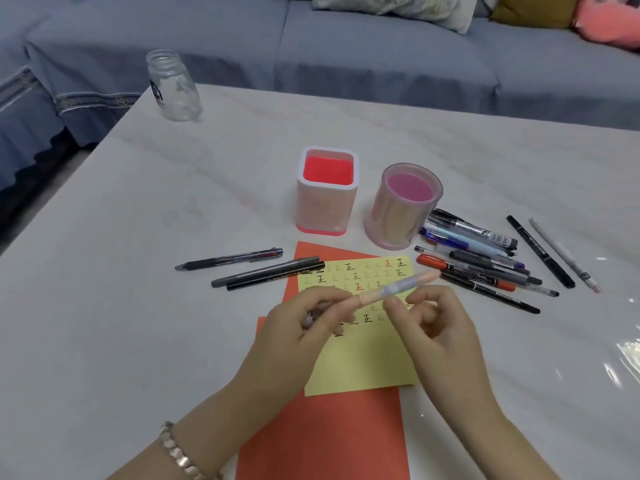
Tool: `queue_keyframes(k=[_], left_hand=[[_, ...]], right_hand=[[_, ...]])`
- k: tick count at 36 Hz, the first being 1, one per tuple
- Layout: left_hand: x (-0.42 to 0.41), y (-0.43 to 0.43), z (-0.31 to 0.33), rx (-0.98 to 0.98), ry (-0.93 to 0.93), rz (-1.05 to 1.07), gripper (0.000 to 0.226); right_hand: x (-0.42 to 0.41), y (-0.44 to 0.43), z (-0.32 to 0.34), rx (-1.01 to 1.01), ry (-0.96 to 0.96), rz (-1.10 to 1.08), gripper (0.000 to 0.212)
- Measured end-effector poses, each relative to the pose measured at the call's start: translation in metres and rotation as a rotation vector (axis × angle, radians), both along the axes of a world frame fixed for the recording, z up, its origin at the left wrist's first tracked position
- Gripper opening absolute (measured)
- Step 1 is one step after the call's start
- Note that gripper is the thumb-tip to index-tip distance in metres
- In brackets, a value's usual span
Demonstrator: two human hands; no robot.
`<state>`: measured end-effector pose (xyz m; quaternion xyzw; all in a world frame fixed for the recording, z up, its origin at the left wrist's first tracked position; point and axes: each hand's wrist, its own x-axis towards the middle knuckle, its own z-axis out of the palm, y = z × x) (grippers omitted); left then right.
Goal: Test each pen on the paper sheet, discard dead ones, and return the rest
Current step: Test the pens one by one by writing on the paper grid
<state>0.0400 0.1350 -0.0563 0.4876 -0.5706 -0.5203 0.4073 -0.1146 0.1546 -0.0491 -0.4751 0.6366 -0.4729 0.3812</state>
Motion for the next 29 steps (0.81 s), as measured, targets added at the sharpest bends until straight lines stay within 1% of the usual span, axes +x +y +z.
queue_keyframes(k=[1, 2, 4, 5, 6, 8, 11, 14, 17, 20, 22, 24, 25, 27, 28, 29], left_hand=[[0.0, 0.001, 0.0, 0.003, -0.016, -0.024, 0.019], [0.0, 0.003, -0.001, 0.005, -0.044, -0.052, 0.018], [0.0, 0.005, -0.005, 0.024, -0.096, -0.121, 0.011], [0.0, 0.006, -0.006, 0.037, -0.116, -0.169, 0.006], [0.0, 0.007, -0.006, 0.045, -0.137, -0.221, 0.004], [0.001, 0.009, -0.006, 0.037, -0.174, -0.3, 0.009], [0.001, 0.011, -0.005, -0.027, -0.251, -0.315, 0.022], [-0.001, 0.013, -0.006, -0.069, -0.282, -0.313, 0.023], [-0.002, 0.013, -0.006, -0.087, -0.254, -0.305, 0.028], [0.002, 0.011, -0.005, -0.069, -0.224, -0.351, 0.028], [0.006, 0.009, -0.002, -0.039, -0.22, -0.42, 0.024], [0.008, 0.01, -0.001, -0.018, -0.223, -0.447, 0.021], [0.009, 0.011, -0.001, -0.024, -0.256, -0.442, 0.022], [0.011, 0.012, -0.002, -0.066, -0.385, -0.396, 0.026], [0.014, 0.011, -0.003, -0.088, -0.456, -0.35, 0.026], [0.018, 0.009, -0.006, -0.105, -0.515, -0.283, 0.023]], right_hand=[[0.0, 0.0, -0.002, 0.09, -0.084, 0.037, 0.042], [0.002, 0.0, -0.003, 0.143, -0.149, 0.087, 0.039], [0.008, 0.0, -0.005, 0.155, -0.268, 0.146, 0.031], [0.011, 0.0, -0.005, 0.144, -0.281, 0.158, 0.03], [0.013, 0.0, -0.006, 0.133, -0.27, 0.158, 0.029], [0.017, -0.001, -0.008, 0.121, -0.238, 0.138, 0.03], [0.021, -0.003, -0.011, 0.138, -0.201, 0.111, 0.036], [0.023, -0.003, -0.011, 0.156, -0.214, 0.098, 0.04], [0.023, -0.004, -0.011, 0.157, -0.234, 0.114, 0.044], [0.018, -0.003, -0.007, 0.125, -0.2, 0.171, 0.048], [0.014, -0.002, -0.004, 0.082, -0.166, 0.211, 0.047], [0.013, 0.0, -0.001, 0.038, -0.135, 0.246, 0.039], [0.013, 0.001, -0.001, 0.017, -0.13, 0.248, 0.033], [0.012, 0.001, 0.001, -0.029, -0.163, 0.197, 0.024], [0.009, 0.0, 0.002, -0.051, -0.197, 0.143, 0.022], [0.004, -0.001, 0.001, -0.078, -0.227, 0.086, 0.025]])
